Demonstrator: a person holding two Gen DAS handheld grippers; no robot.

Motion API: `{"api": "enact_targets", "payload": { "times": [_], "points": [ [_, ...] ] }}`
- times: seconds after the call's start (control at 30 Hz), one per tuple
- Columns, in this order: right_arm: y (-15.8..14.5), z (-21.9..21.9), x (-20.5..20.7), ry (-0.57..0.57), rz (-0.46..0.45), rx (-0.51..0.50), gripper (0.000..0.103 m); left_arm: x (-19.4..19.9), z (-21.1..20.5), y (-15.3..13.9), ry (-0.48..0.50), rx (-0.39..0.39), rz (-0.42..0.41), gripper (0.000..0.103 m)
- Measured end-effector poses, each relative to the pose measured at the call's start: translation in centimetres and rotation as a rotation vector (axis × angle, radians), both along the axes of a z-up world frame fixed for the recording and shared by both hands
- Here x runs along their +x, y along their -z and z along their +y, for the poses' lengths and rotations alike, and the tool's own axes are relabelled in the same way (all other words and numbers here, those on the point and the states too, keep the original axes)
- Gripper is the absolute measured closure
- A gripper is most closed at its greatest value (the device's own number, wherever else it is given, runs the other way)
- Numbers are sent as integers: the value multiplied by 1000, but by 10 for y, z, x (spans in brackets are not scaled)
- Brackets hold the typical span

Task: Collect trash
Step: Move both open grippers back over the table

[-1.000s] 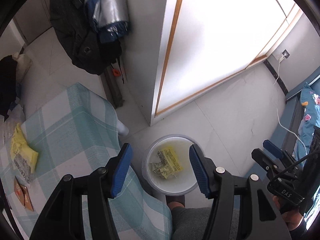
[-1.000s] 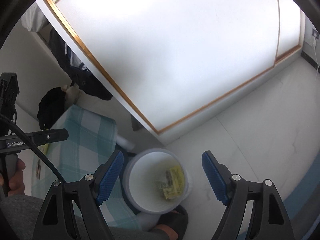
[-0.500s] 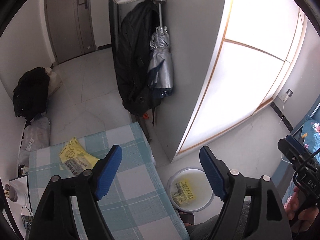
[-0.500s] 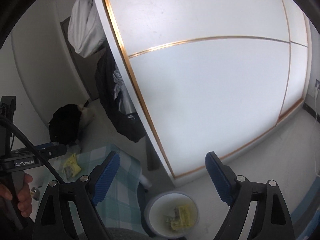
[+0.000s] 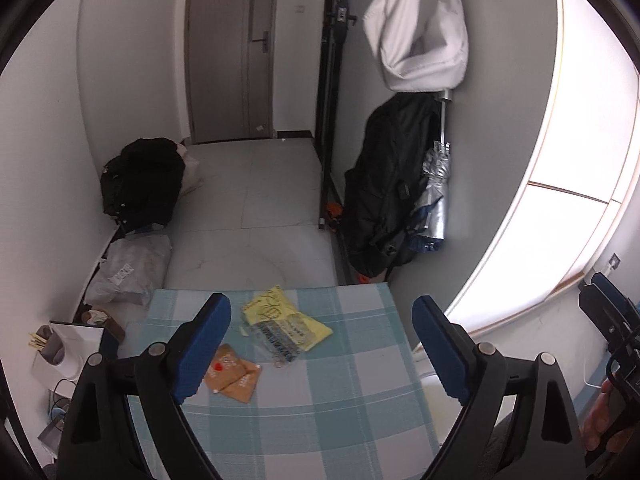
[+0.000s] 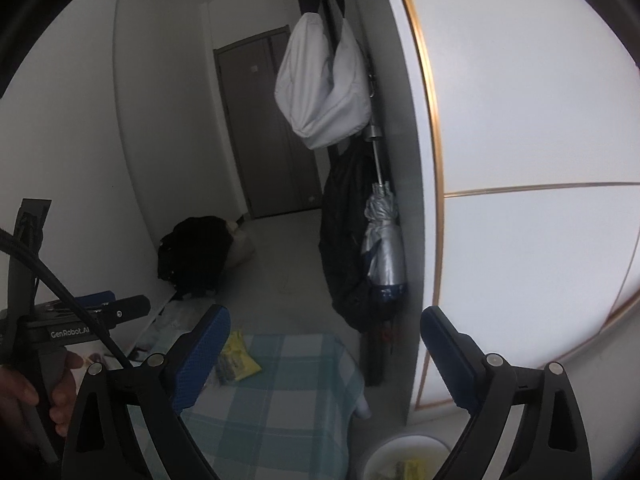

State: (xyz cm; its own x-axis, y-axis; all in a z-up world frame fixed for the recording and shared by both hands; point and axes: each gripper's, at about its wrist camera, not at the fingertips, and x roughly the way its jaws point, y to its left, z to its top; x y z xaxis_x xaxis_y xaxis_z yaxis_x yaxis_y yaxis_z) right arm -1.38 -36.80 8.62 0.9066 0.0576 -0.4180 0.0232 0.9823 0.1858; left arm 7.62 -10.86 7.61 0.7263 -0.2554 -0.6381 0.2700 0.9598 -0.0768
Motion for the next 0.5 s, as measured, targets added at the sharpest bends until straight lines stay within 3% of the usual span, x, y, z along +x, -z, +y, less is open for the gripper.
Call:
{"api": "enact_targets", "payload": {
  "times": [0.33, 0.5],
  "points": [
    [11, 77, 26, -167, 19, 6, 6, 1, 82, 21, -184, -45, -60, 11],
    [30, 106, 38, -211, 56, 3, 6, 5, 110, 37, -233, -90, -51, 7]
  ]
}}
